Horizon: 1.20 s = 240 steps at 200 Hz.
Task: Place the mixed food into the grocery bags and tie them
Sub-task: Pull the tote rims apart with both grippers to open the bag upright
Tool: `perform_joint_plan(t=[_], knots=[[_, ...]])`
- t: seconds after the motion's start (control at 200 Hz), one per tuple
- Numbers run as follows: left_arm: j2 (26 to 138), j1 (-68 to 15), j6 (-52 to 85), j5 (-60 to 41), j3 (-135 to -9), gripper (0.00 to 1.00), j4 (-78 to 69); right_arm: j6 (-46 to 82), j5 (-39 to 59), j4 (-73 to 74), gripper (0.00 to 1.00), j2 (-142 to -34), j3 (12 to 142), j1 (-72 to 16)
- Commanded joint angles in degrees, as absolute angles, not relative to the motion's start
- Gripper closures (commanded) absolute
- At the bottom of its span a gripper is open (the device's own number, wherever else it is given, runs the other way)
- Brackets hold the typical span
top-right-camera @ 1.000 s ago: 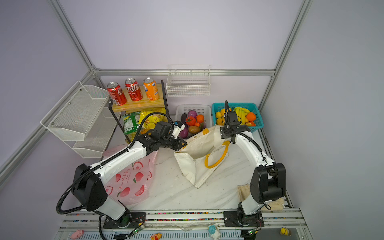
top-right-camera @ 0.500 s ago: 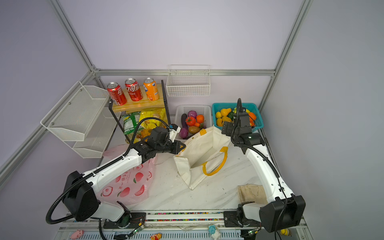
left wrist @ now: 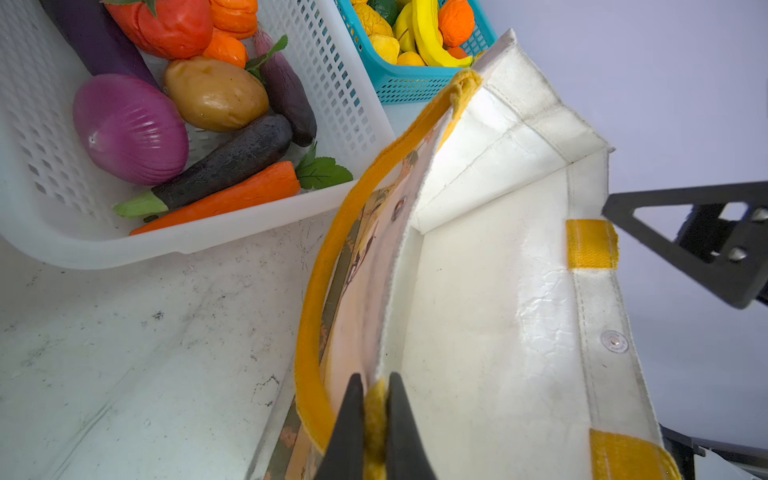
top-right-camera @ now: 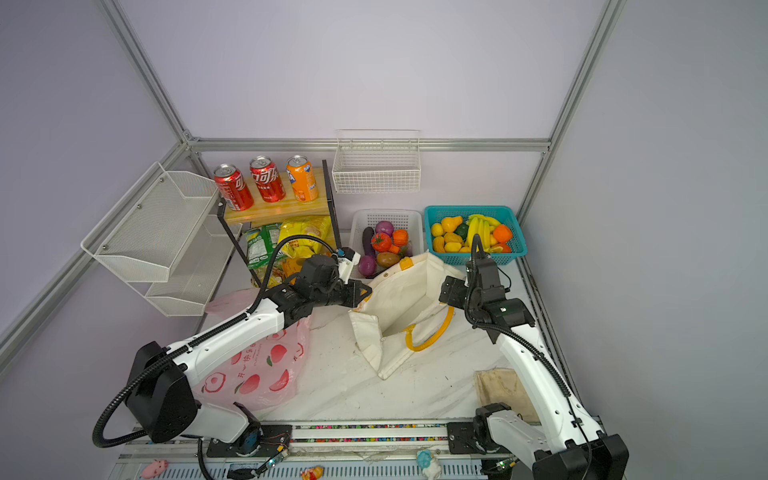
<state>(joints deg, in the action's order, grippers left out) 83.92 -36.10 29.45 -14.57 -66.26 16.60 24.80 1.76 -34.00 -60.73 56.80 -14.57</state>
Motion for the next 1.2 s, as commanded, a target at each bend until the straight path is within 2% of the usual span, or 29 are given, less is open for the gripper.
perform_joint_plan(t=[0.0, 0.055, 0.105, 0.245, 0.37, 0.525, 0.78, 1.195], knots=[[81.55, -36.60, 30.32, -14.71, -64.65, 1.00, 11.55, 29.91, 6.04, -25.43, 0.41, -61.33, 54.44, -14.91], [80.54, -36.82, 30.41, -15.24, -64.39, 1.00, 11.52, 29.52, 5.66, -24.09, 0.60, -62.75, 55.27, -14.89], [78.43, -37.08, 30.32, -16.30, -63.81, 1.00, 11.13, 27.42, 1.86, -25.12, 0.70, -63.99, 57.09, -14.89], [75.06, -37.44, 31.59, -21.06, -60.90, 1.00, 7.92, 21.52, -10.09, -28.38, 0.80, -66.50, 62.03, -14.53], [74.34, -38.81, 33.73, -24.49, -58.96, 1.00, 4.09, 18.79, -12.49, -28.02, 0.92, -68.96, 65.36, -13.11], [75.71, -43.25, 33.15, -25.59, -60.76, 1.00, 2.34, 16.06, -14.47, -28.25, 0.95, -72.00, 69.89, -12.14], [76.98, -48.62, 31.73, -21.28, -60.50, 1.00, 0.19, 12.26, -10.49, -27.52, 0.98, -77.11, 70.74, -12.12], [77.78, -52.10, 30.23, -22.06, -57.46, 1.00, -4.65, 11.92, -5.72, -24.94, 0.98, -74.47, 65.93, -11.92]])
